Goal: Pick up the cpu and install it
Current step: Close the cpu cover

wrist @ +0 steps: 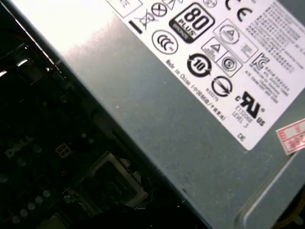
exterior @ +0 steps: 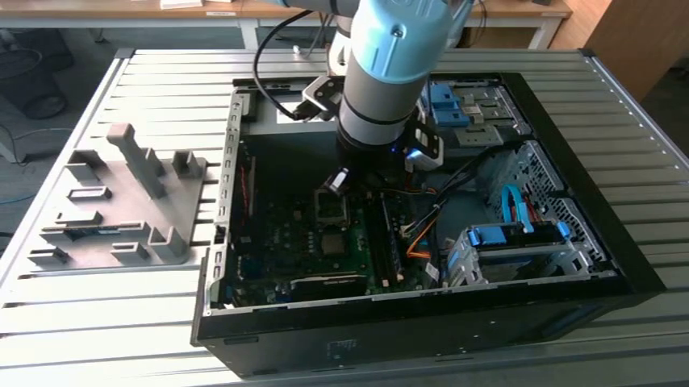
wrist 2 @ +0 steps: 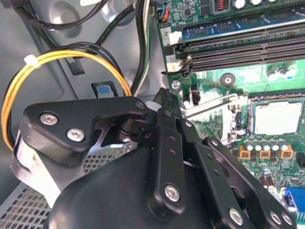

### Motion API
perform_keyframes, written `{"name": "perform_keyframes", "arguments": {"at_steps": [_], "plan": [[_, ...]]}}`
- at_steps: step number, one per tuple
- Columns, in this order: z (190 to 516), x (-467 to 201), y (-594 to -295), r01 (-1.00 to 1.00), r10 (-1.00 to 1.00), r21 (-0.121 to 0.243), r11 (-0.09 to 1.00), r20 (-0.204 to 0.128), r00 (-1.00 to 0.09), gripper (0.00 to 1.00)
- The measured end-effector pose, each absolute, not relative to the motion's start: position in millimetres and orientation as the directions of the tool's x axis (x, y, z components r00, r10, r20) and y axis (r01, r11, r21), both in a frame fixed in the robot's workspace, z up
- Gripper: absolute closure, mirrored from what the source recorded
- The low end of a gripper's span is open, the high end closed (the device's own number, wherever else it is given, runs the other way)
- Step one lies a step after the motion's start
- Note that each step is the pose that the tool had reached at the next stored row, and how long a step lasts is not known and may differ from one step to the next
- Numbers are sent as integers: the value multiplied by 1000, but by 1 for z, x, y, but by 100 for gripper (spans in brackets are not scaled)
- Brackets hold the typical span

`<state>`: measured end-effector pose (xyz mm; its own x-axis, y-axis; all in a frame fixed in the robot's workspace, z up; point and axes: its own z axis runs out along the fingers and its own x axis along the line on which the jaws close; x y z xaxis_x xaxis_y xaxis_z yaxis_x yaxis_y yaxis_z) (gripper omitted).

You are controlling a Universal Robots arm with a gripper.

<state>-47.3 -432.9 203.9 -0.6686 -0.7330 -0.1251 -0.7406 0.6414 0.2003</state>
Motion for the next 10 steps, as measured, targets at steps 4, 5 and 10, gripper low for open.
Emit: {"name": "perform_keyframes", "arguments": {"at_steps": [4, 5, 10], "plan": [[208, -48, -433, -741, -733, 199, 641, -126, -668, 90], [209, -48, -433, -741, -733, 198, 641, -127, -668, 90], [211, -49, -434, -742, -734, 197, 640, -128, -667, 90]]}}
